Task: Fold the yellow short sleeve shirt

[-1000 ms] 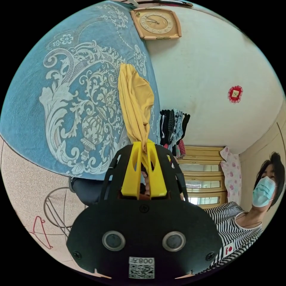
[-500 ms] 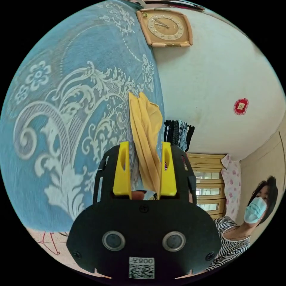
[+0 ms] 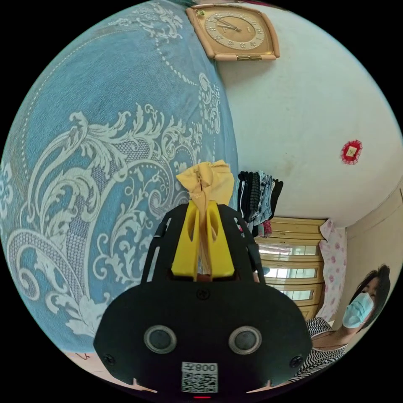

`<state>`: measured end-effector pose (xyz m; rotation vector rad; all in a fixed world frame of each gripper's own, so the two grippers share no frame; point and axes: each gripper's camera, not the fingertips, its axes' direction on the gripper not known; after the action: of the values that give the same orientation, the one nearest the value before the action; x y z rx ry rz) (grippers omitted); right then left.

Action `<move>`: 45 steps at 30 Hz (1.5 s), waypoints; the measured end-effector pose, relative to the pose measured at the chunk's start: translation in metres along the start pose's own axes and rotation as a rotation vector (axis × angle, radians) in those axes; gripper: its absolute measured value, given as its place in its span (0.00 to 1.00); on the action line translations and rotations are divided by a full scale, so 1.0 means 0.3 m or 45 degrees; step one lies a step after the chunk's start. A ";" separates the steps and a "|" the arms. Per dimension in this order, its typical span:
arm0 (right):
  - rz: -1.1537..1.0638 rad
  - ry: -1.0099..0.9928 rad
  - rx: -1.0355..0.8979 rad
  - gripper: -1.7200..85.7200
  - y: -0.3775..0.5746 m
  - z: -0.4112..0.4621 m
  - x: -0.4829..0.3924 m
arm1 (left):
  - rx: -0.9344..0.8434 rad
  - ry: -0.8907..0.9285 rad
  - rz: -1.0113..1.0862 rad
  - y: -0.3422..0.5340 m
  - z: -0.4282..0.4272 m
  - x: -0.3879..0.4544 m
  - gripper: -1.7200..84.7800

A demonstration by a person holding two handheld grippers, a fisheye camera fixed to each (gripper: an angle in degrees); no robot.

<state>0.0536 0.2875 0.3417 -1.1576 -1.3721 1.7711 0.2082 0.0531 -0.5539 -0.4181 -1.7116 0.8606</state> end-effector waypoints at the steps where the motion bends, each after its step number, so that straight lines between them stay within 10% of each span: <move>1: -0.010 0.007 -0.008 0.03 0.018 -0.026 0.005 | 0.012 0.023 0.015 0.005 -0.007 0.037 0.06; 29: -0.406 -0.071 0.279 0.02 0.713 -0.760 0.074 | -0.172 0.377 0.358 0.104 0.143 1.174 0.05; 45: -0.462 -0.171 0.563 0.03 1.034 -1.266 0.437 | -0.456 0.348 0.446 0.149 0.809 1.792 0.05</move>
<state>0.3532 0.4765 -0.0220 -0.5267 -1.0981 1.7805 -0.1965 0.3591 -0.2497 -1.0539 -1.5576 0.6994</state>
